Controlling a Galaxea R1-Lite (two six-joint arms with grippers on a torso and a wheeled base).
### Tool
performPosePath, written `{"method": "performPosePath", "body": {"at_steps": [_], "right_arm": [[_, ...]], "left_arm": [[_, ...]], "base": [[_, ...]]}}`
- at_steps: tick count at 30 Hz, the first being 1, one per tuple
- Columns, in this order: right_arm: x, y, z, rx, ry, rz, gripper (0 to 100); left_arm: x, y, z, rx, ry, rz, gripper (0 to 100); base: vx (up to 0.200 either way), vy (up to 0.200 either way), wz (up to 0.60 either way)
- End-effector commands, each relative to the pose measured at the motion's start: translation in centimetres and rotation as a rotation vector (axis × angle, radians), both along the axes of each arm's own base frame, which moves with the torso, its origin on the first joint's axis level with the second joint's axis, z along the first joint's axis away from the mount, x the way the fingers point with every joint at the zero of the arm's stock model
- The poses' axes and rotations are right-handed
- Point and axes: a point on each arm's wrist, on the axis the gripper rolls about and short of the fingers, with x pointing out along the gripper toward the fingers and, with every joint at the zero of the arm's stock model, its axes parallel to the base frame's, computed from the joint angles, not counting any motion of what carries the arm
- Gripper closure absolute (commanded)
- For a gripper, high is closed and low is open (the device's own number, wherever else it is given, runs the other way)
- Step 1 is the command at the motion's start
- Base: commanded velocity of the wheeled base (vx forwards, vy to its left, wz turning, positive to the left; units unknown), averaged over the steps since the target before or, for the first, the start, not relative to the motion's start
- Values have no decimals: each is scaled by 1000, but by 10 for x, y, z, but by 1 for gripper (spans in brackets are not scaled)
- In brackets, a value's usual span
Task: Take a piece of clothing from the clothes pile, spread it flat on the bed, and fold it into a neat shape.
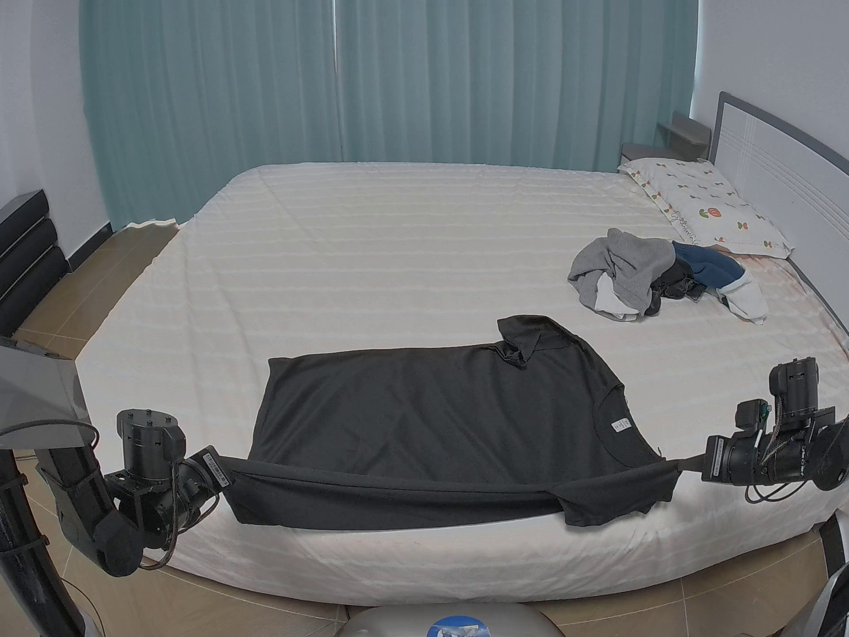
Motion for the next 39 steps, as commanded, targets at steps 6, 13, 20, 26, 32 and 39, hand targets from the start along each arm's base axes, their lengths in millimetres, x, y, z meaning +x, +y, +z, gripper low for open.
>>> {"method": "performPosePath", "body": {"at_steps": [6, 13, 20, 26, 32, 39], "right_arm": [[-23, 0, 13, -46, 22, 44, 100], [-8, 0, 15, -46, 19, 44, 100], [21, 2, 8, -45, 34, 45, 100], [38, 2, 3, -44, 39, 46, 100], [52, 2, -2, -31, 43, 39, 100], [53, 2, -2, -27, 40, 35, 100]], "left_arm": [[-17, -8, -6, 52, 63, -76, 100], [0, -6, -4, 44, 19, -52, 100], [20, -7, -8, 39, 0, -39, 100], [34, -8, -12, 44, 16, -29, 100], [53, -5, -12, 35, -1, 2, 100], [53, -4, -10, 36, -5, 3, 100]], "base": [[0, 0, 0], [0, 0, 0], [0, 0, 0], [0, 0, 0], [0, 0, 0], [0, 0, 0]]}}
